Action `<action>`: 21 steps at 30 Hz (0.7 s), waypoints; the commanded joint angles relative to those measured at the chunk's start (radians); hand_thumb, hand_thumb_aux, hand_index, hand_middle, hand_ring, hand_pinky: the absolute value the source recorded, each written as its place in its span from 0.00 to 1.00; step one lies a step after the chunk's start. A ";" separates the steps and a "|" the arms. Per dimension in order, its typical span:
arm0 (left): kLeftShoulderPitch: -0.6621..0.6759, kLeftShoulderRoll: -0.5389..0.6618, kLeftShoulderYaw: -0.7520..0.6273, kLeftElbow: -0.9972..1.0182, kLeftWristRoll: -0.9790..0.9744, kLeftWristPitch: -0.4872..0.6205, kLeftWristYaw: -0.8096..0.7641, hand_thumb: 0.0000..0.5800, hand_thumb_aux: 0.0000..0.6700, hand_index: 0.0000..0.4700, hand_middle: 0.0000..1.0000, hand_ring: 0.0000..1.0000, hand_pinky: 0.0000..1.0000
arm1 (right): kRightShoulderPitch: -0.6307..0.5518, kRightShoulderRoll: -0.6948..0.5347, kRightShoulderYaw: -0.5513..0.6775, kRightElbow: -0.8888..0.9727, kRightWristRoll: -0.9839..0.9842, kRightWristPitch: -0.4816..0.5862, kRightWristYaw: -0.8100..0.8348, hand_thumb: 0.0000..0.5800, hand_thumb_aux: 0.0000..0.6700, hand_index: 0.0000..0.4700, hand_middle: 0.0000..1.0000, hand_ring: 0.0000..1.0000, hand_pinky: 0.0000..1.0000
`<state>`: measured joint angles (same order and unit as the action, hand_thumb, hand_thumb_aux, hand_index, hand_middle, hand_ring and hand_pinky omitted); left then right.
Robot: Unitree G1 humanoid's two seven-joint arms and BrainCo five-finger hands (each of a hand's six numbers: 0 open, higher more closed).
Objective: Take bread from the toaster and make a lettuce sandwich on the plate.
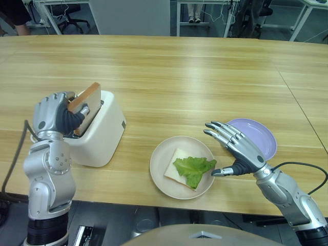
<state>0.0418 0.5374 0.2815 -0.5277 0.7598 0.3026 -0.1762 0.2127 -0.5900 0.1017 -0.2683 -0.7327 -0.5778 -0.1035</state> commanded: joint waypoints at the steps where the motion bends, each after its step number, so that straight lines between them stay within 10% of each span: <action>1: -0.042 -0.004 0.057 -0.069 -0.069 -0.022 0.014 1.00 1.00 0.98 1.00 1.00 1.00 | 0.002 0.000 -0.020 -0.017 -0.001 -0.008 0.003 0.00 0.00 0.00 0.00 0.00 0.00; 11: -0.123 -0.108 0.089 -0.321 -0.289 0.096 -0.073 1.00 1.00 0.98 1.00 1.00 1.00 | -0.001 -0.053 -0.124 -0.053 -0.099 -0.132 -0.129 0.00 0.00 0.00 0.00 0.00 0.00; 21: 0.225 -0.518 -0.351 -0.413 -0.485 0.246 -0.050 1.00 1.00 0.98 1.00 1.00 1.00 | 0.066 -0.122 -0.209 -0.120 -0.271 -0.298 -0.282 0.00 0.00 0.00 0.00 0.00 0.00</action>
<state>0.2312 0.0415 -0.0031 -0.9665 0.3005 0.5455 -0.2524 0.2722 -0.6970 -0.0963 -0.3744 -0.9697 -0.8500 -0.3738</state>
